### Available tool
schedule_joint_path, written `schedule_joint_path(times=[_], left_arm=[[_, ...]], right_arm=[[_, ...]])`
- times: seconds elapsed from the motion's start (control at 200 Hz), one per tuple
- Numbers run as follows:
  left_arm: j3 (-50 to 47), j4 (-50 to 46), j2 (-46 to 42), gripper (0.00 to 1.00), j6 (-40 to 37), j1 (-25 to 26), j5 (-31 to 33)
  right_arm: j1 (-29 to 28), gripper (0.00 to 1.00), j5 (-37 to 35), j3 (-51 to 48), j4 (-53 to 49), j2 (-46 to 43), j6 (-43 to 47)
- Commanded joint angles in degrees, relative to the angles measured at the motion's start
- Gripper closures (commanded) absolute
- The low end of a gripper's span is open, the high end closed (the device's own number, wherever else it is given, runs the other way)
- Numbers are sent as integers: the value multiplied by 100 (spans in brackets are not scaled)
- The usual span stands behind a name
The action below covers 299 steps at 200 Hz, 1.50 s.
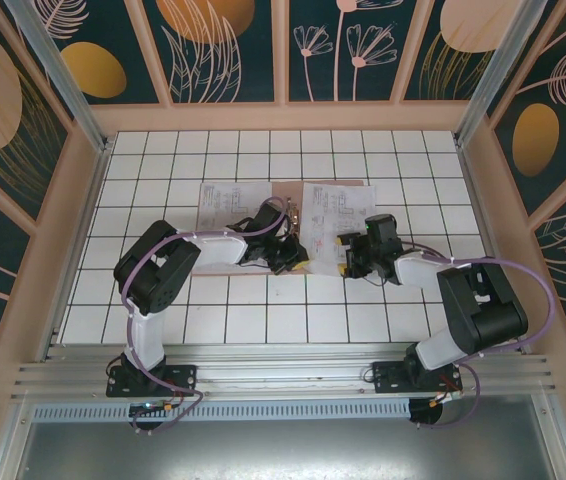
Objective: Put the files into the folder
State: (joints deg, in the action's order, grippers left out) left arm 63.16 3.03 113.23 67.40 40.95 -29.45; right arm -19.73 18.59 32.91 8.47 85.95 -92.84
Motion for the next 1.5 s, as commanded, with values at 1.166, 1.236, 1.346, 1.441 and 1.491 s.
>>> schedule_joint_path(times=[1.166, 1.236, 1.346, 1.441, 1.491], left_arm=[[-958, 1451, -381, 100, 1179, -163, 199], [-952, 1399, -394, 100, 1163, -173, 212], [-938, 1377, -407, 92, 1131, -160, 199], [-924, 1342, -424, 86, 1118, -158, 187], [-928, 1329, -428, 86, 1118, -163, 199]], right_arm=[[511, 34, -24, 1760, -1379, 439, 3174], [501, 34, 20, 1803, -1367, 562, 3175], [508, 34, 70, 1842, -1356, 741, 3193], [522, 35, 33, 1905, -1413, 843, 3248], [516, 35, 14, 1933, -1426, 859, 3263]])
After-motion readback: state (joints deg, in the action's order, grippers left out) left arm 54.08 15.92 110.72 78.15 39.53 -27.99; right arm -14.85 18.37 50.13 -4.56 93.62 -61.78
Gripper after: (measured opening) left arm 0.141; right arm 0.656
